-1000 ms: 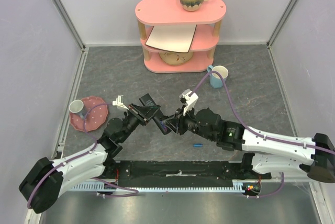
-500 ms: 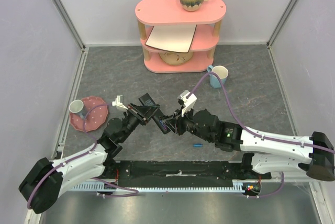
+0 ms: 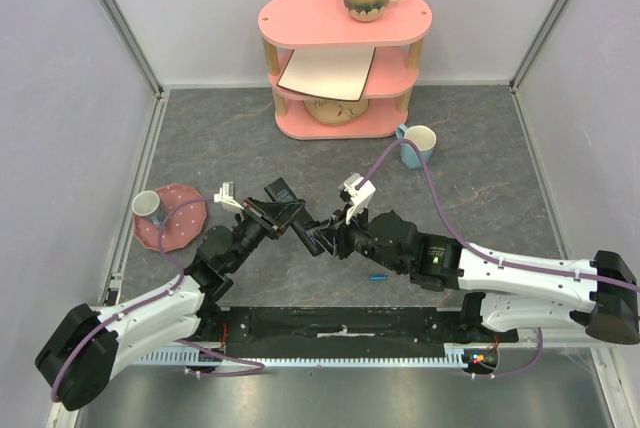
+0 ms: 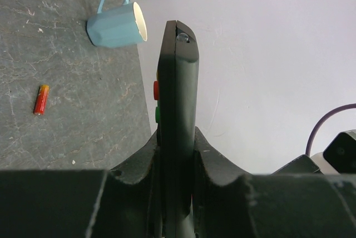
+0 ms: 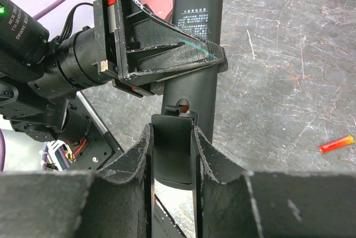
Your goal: Load the batteries into the remote control
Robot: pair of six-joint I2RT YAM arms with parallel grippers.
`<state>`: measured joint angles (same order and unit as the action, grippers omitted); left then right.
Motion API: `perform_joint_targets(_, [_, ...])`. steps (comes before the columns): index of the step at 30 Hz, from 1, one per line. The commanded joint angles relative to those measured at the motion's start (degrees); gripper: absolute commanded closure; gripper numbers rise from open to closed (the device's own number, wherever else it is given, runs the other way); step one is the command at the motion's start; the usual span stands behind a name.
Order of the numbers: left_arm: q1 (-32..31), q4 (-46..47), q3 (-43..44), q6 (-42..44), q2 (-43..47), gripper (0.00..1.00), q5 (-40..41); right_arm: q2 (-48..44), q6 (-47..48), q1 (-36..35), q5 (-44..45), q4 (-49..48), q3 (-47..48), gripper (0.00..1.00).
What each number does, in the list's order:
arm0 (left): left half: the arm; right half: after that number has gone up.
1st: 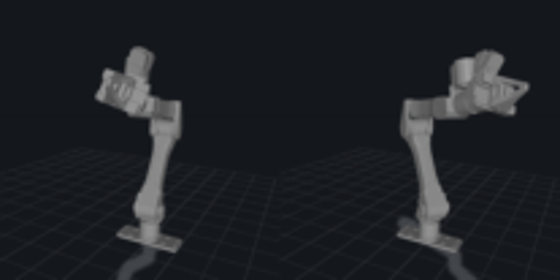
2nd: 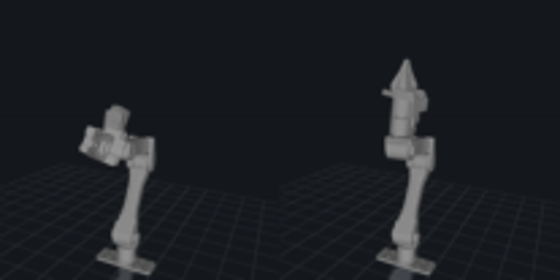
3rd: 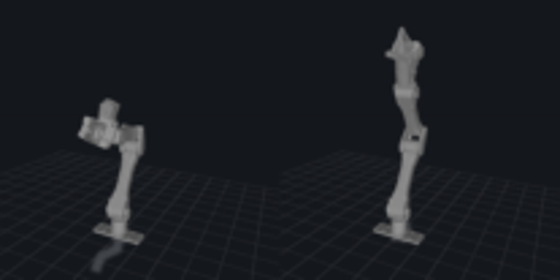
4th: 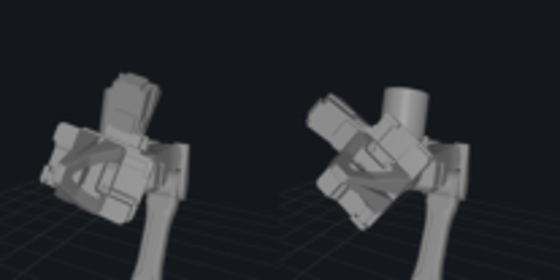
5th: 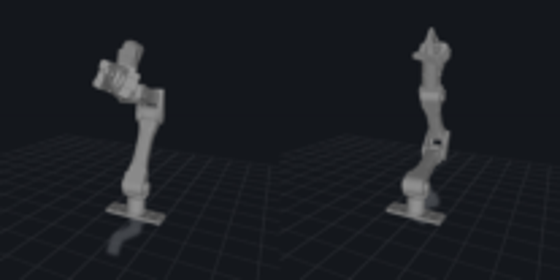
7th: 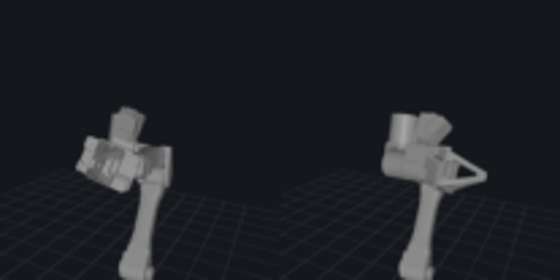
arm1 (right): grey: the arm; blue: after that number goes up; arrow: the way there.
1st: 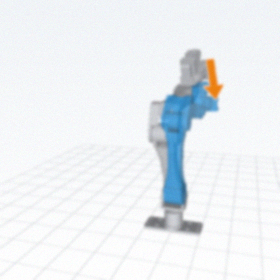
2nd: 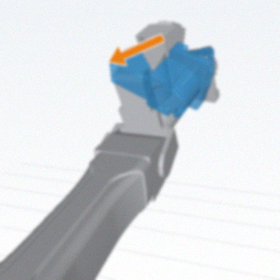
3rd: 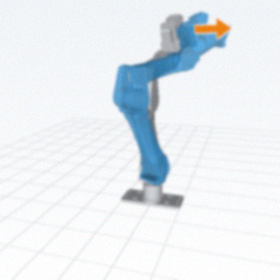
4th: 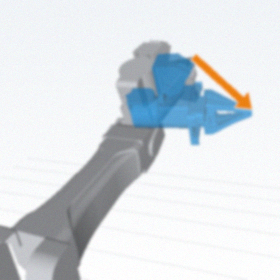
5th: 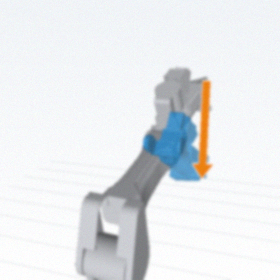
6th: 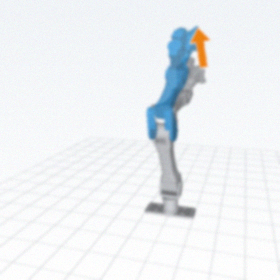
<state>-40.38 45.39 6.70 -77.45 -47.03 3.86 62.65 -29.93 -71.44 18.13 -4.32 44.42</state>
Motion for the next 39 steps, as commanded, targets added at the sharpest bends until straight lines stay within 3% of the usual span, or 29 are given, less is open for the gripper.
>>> perform_joint_targets(1, [-0.31, 1.81, 1.56, -2.09, 1.23, 0.98, -0.08, 0.1, 0.67, -0.54, 1.82, -2.98, 0.22, 1.0])
perform_joint_targets(20, [-0.31, 1.72, 2.18, -2.44, 2.11, 0.98, -0.25, 0.8, -0.04, -1.33, 3.75, -2.98, -1.01, 1.0])
perform_joint_targets(39, [-0.31, 1.64, 4.46, -2.18, 1.76, 0.98, -2.45, 4.23, 5.5, -2.56, 4.72, 1.86, 0.31, 1.0])
